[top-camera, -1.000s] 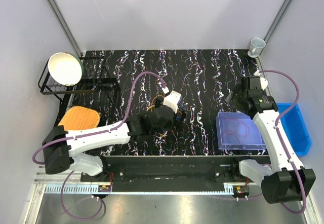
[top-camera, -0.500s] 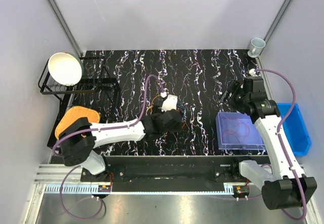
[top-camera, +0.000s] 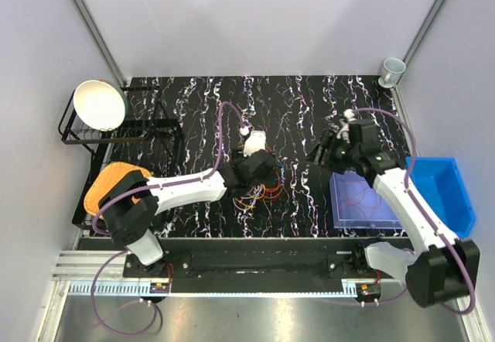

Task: Untangle the cables

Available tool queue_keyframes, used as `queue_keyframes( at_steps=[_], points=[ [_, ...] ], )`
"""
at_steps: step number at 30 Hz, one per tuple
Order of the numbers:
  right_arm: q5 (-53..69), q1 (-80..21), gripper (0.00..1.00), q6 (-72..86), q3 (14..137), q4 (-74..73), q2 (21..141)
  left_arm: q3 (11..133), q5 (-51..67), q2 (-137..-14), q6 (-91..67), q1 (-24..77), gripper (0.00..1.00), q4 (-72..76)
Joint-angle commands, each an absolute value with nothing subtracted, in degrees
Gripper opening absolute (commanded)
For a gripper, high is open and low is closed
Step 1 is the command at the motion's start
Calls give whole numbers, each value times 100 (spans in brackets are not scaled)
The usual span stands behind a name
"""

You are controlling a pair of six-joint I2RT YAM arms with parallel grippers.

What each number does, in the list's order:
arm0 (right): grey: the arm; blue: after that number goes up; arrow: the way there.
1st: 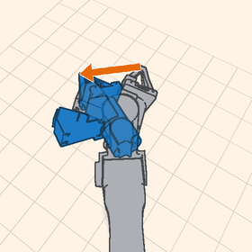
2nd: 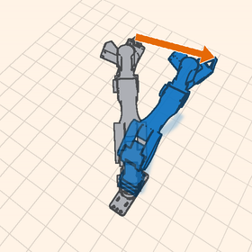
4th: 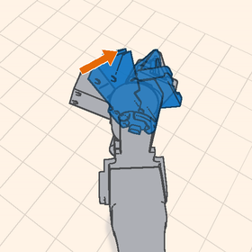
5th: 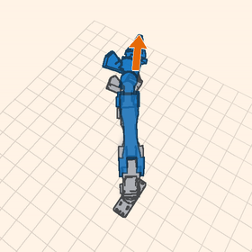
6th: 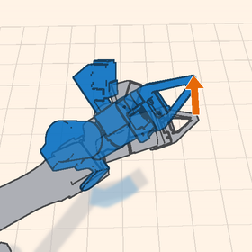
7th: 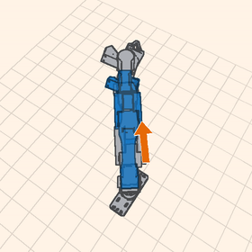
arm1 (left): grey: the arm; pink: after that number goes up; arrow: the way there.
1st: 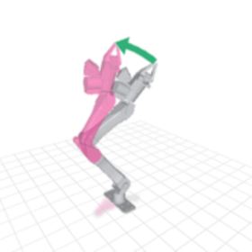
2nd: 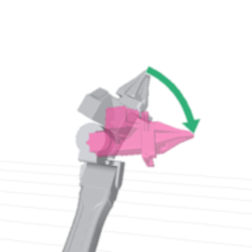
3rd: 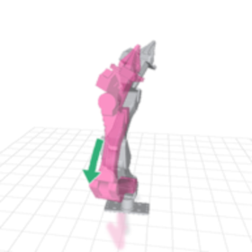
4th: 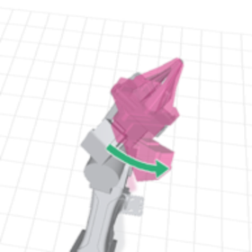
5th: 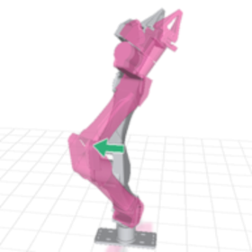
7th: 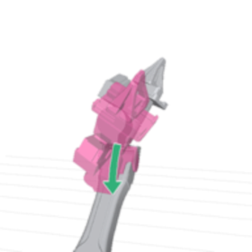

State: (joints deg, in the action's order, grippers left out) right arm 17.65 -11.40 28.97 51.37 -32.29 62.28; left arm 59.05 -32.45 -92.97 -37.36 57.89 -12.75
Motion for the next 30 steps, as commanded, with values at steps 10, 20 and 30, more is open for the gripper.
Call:
queue_keyframes(
  at_steps=[10,20,30],
  points=[
    [1907,-2004,64,3006,5265,-2355,7005,6345,-3050,-9755,-3419,5362,74,-756],
    [1784,-2004,63,2892,5238,-2487,6882,6872,-2874,-10423,-3375,5036,65,-580],
    [1758,-2004,62,2795,5273,-2522,6943,7110,-2654,-10907,-3243,4852,39,-422]
  ],
)
